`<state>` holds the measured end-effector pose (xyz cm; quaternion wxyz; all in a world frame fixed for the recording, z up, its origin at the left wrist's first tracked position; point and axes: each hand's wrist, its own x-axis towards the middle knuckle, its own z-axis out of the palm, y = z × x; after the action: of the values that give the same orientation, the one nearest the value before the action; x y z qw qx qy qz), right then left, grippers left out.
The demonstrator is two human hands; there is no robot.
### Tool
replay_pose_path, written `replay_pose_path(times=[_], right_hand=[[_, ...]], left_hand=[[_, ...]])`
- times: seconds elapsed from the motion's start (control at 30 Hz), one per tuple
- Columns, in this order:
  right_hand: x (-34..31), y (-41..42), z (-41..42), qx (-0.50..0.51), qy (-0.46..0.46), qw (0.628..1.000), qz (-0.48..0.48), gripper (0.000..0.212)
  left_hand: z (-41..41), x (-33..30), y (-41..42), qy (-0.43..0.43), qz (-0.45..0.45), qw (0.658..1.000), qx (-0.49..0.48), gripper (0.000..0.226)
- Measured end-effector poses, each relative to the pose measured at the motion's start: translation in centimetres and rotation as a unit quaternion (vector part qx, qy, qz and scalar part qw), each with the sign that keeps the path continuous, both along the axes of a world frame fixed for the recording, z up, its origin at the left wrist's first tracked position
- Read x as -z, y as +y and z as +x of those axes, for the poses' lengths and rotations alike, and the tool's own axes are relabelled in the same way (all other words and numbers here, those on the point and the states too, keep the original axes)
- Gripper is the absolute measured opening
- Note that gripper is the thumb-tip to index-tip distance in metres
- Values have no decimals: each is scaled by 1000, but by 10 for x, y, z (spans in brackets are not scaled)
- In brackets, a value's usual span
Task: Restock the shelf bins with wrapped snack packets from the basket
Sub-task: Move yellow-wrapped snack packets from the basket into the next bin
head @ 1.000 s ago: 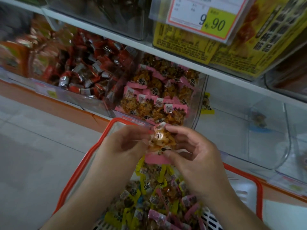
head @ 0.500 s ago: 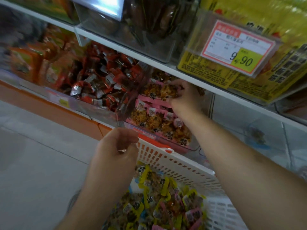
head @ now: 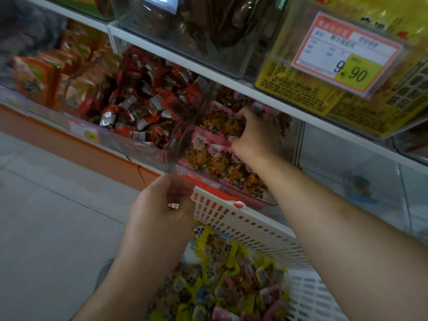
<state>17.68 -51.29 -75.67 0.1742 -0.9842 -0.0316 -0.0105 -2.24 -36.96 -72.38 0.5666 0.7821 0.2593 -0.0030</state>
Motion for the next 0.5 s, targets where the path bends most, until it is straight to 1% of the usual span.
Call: replay_pose_path(times=[0.1, 0.2, 0.3, 0.4, 0.43, 0.5], right_hand=[[-4, -3, -3, -5, -4, 999, 38, 48], [-12, -10, -15, -24, -26, 997, 61, 49], [-19, -21, -38, -26, -55, 993, 98, 44], [-30, -35, -82, -38, -84, 985, 149, 35], [-32, -41, -101, -44, -82, 981, 168, 32], [-33, -53, -142, -56, -51, 981, 180, 25]], left_hand=[[1, -3, -1, -3, -1, 1000, 0, 22], [2, -6, 0, -2, 12, 1000, -7, 23], [4, -8, 3, 2, 29, 1000, -10, 24], [4, -10, 9, 19, 70, 997, -1, 23], [4, -10, 11, 23, 84, 996, 3, 24], [4, -9, 14, 39, 125, 991, 18, 25]])
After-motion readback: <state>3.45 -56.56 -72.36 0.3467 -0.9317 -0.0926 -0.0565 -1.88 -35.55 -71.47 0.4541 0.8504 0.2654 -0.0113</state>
